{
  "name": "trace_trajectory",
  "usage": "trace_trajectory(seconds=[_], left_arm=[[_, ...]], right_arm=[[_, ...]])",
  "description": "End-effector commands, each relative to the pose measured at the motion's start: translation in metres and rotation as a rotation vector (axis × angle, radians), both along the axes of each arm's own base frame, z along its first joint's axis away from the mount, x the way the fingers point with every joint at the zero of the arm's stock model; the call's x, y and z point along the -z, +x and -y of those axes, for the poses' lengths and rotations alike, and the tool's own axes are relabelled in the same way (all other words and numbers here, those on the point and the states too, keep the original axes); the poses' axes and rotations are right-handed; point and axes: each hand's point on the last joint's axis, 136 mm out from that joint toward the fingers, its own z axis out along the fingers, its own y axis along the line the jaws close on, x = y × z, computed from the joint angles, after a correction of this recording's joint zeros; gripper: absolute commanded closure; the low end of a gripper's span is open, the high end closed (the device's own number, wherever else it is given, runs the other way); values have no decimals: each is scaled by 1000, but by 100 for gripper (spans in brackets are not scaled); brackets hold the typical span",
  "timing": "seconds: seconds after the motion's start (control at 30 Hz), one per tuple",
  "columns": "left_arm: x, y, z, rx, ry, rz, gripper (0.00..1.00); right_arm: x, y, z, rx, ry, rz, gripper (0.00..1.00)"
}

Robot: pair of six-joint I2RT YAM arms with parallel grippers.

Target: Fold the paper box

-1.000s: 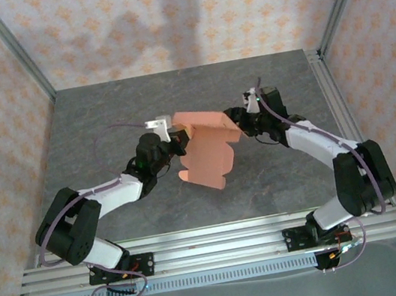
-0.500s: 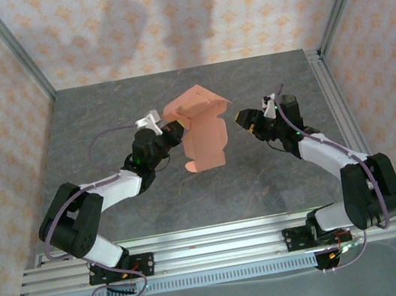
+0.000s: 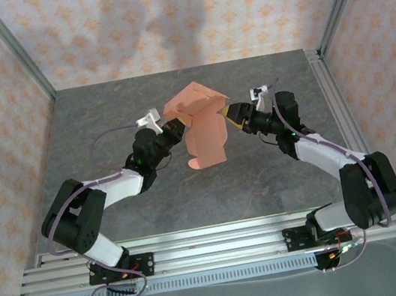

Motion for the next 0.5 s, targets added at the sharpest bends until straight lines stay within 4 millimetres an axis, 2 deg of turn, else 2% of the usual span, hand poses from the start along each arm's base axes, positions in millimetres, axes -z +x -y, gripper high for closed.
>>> trace_trajectory(seconds=[0.0, 0.2, 0.47], left_arm=[[-25, 3, 8, 22, 0, 90, 100], [-21, 3, 8, 17, 2, 90, 100], [-18, 2, 1, -18, 23, 80, 100]], right_arm=[[-37, 0, -13, -73, 96, 92, 43], [-48, -1, -18, -99, 183, 104, 43], [-46, -10, -17, -110, 157, 117, 43]])
